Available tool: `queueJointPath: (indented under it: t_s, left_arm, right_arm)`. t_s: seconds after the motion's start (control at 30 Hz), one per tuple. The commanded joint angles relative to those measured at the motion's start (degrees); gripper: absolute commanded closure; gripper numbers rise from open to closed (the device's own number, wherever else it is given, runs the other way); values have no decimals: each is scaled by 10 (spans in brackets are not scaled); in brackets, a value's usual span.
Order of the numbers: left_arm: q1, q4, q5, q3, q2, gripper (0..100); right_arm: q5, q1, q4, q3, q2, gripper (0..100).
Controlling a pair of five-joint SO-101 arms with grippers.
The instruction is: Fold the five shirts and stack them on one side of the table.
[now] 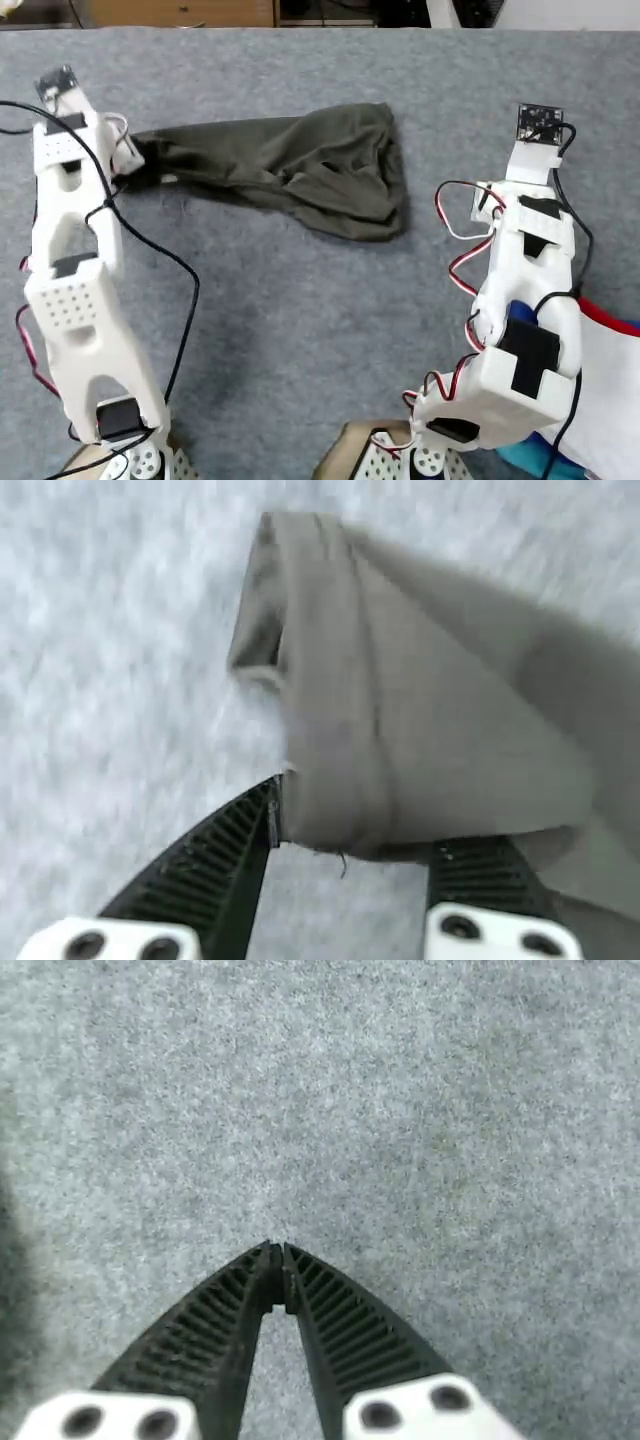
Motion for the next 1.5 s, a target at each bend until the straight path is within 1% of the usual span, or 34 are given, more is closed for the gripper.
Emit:
queueJointPath:
  t_s: [0.0,0.13,0.27,0.4,0.53,0.63,0.7,0.83,1.0,1.07,1.17,1.3,1.47]
  left_arm:
    - [-5,47,4,-213,60,780]
    - [-4,91,4,-353,151,779]
    - [-4,173,4,-455,211,778]
    - [-9,258,0,-543,225,778]
    - [-9,314,1,-615,225,778]
    - [-9,328,4,-600,196,778]
    - [-9,329,4,-564,175,781]
    - [7,330,-1,-430,116,778]
    - [18,327,6,-207,9,783]
    - [17,326,34,-142,-28,781]
    - [19,309,105,-88,-54,778]
    - [18,253,257,-73,-53,778]
    - [23,161,400,-79,-45,778]
  right_arm:
    - [4,-6,-12,-28,-2,994]
    - [4,-6,-12,-28,-2,994]
    - [4,-7,-12,-28,-2,994]
    - [4,-7,-12,-28,-2,994]
    - [4,-7,-12,-28,-2,994]
    - [4,-7,-12,-28,-2,994]
    - [4,-7,-12,-28,-2,994]
    - [4,-7,-12,-28,-2,994]
    - [4,-7,-12,-28,-2,994]
    - [4,-7,-13,-28,-2,994]
    - [4,-7,-13,-28,-2,994]
    - [4,-7,-13,-28,-2,994]
    - [4,-7,-13,-28,-2,994]
